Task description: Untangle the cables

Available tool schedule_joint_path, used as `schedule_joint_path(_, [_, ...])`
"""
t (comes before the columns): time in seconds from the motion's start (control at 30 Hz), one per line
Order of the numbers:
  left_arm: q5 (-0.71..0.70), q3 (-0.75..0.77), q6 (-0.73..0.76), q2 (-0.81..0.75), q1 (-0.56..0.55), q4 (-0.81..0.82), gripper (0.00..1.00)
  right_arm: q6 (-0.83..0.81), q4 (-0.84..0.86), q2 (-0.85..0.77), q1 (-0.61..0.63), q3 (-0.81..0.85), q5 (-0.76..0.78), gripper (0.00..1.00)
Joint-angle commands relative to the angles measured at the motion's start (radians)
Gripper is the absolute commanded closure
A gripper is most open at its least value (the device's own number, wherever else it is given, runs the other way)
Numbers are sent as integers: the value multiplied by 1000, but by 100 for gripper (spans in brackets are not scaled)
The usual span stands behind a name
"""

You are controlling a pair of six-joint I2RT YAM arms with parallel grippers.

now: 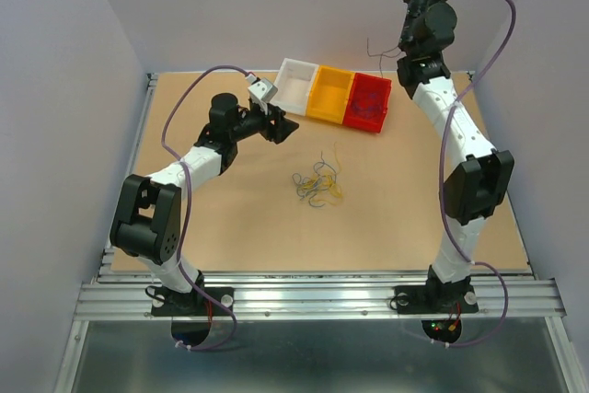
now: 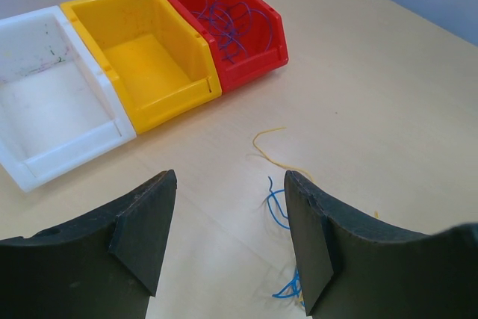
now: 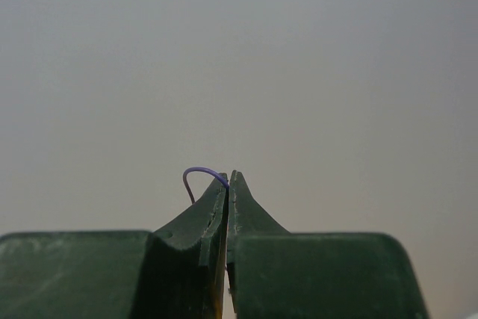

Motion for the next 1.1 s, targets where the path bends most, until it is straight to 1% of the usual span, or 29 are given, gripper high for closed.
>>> schedule_joint_path(0.0, [26,-6,-4,-28,6,57,29,46,85,-1,-8,-80,-24,99])
schedule_joint_path(0.13, [24,-6,-4,-28,6,57,29,89,127,-36,-8,-180,-45,99])
schedule_joint_path(0.17, [23,-6,-6,-28,6,57,29,98,137,-45,-8,-241,-51,99])
schedule_joint_path(0.27, [20,-7,-4,-31,6,57,29,129,174,-86,-8,-355,-82,99])
schedule_joint_path(0.37, [20,-7,-4,-36,6,57,29,134,186,-113,-8,-438,-91,99])
schedule_joint_path(0.53, [20,-12,-6,-42,6,57,29,144,203,-120,-8,-524,-103,99])
schedule_joint_path(0.67, [15,-16,-6,-53,6,57,29,184,213,-116,-9,-579,-93,99])
schedule_joint_path(0.83, [14,-22,-3,-65,6,57,29,238,219,-79,-13,-610,-192,99])
schedule_joint_path(0.97, [11,-24,-1,-69,6,55,29,291,219,-73,-13,-633,-199,99])
schedule_joint_path(1.07, [20,-23,-3,-65,6,57,29,337,217,-62,-14,-682,-197,99])
